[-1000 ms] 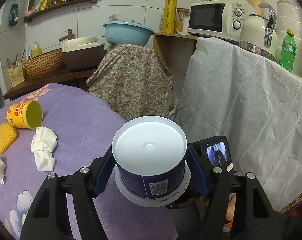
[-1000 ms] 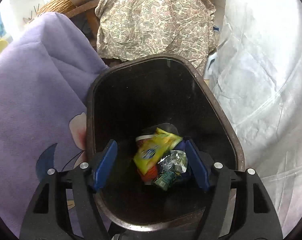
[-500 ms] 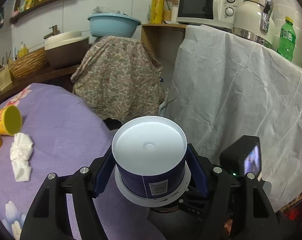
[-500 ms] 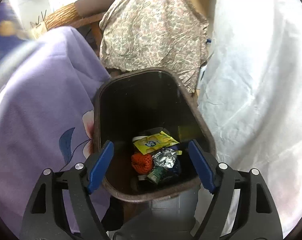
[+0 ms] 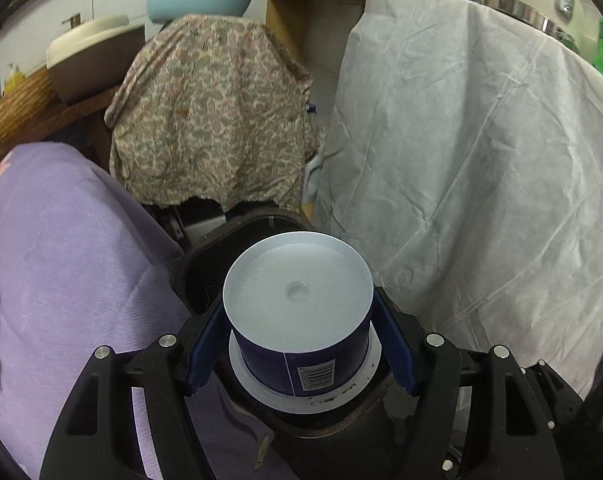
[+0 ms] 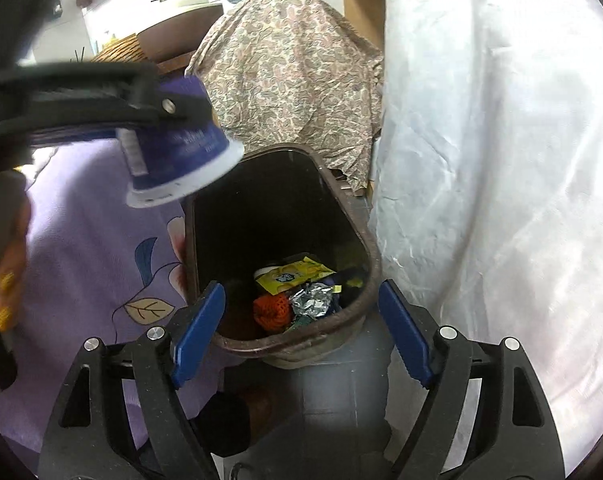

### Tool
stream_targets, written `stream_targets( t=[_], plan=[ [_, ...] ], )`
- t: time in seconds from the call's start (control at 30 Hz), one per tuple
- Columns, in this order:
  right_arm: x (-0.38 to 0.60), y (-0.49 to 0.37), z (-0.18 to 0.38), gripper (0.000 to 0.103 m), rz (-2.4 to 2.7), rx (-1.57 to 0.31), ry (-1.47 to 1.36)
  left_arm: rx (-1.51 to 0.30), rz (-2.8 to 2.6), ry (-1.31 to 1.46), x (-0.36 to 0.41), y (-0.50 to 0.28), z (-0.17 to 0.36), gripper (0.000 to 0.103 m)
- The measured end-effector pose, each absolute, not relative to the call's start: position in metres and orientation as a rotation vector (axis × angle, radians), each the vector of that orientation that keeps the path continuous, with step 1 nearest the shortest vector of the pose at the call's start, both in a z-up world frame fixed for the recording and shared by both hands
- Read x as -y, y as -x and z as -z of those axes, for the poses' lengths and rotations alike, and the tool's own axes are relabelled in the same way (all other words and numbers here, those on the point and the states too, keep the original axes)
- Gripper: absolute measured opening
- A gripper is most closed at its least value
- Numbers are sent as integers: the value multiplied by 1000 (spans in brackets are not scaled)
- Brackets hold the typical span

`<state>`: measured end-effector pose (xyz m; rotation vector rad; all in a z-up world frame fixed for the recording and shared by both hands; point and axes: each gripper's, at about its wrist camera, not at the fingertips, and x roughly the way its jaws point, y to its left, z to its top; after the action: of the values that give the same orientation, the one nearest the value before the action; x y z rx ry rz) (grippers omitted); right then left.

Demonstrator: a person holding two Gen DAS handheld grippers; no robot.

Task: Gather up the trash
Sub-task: 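Lower the purple cup over the bin and open the left gripper, then move back to the table and grasp a white tissue with the right gripper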

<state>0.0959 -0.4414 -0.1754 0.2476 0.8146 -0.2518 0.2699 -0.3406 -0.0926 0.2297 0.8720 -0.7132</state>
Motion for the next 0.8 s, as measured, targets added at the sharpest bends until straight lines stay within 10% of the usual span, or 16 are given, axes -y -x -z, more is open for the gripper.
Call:
stream_targets(
  t=[0.8],
  plan=[
    [404, -94, 128, 84, 172, -706, -186, -667, 652, -129, 233, -237, 28, 97]
  ],
)
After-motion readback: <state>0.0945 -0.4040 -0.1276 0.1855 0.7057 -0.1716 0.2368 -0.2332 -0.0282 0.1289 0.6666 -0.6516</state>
